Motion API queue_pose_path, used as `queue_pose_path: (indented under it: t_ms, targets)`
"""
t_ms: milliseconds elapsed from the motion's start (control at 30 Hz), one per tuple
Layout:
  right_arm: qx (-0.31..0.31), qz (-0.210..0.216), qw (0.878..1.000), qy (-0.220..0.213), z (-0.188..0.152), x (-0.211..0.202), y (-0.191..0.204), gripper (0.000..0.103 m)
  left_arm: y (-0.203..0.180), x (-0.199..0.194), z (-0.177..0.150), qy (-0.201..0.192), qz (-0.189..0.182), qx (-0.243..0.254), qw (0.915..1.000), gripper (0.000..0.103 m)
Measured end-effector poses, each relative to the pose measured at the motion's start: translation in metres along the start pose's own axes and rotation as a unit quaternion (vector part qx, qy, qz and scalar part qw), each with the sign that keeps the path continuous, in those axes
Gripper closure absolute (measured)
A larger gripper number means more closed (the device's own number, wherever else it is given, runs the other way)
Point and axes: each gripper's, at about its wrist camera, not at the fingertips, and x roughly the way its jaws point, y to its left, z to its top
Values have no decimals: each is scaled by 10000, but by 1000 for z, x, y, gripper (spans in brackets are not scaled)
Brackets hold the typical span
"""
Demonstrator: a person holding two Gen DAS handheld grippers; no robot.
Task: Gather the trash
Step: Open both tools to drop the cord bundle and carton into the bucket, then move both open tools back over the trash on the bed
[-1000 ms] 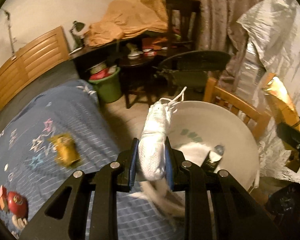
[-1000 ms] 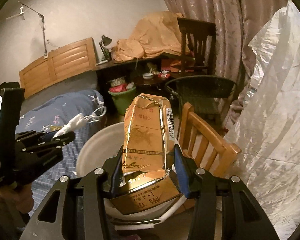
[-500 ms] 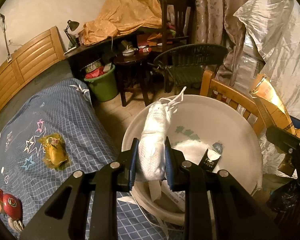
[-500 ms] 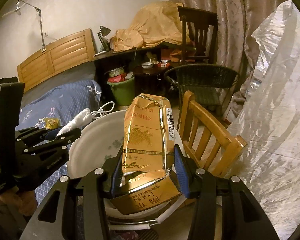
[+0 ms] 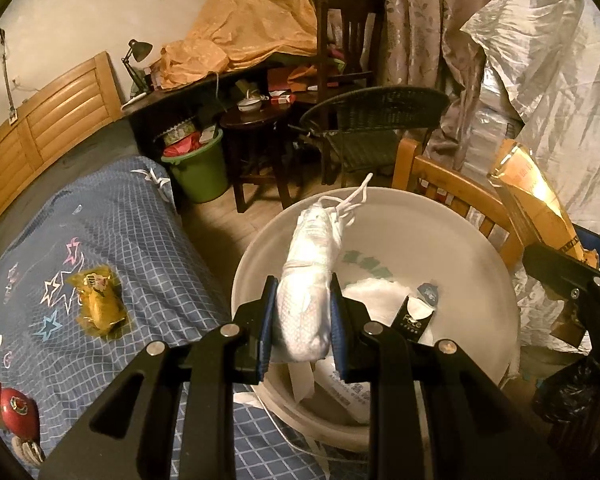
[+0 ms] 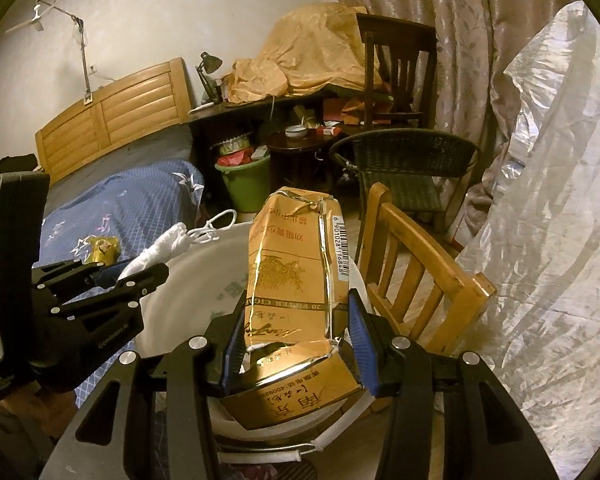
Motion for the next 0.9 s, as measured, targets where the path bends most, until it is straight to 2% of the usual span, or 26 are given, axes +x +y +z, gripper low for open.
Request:
queue_pose_path:
  t_ms: [200, 233, 267, 333, 367, 900]
  targets:
    - [-27, 35, 10000, -30, 3, 1, 2, 54, -2, 2, -1, 6, -81, -6, 10000, 79]
    - [-53, 46, 10000, -38, 4, 2, 3, 52, -3, 2, 0, 10, -97, 6, 10000, 78]
    - [-79, 8, 10000, -41, 5, 3, 5, 45, -3, 3, -1, 45, -116, 24, 9999, 75]
    - [-79, -3, 9999, -100, 6, 2, 6, 39, -2, 4, -1, 89, -36, -14, 10000, 32]
    - [-77, -11, 9999, -105, 6, 1, 6, 39, 0, 2, -2, 21, 30, -82, 10000, 28]
    - [70, -83, 9998, -163, 2, -3, -1, 39, 14, -10, -6, -112, 151, -230, 9996, 27]
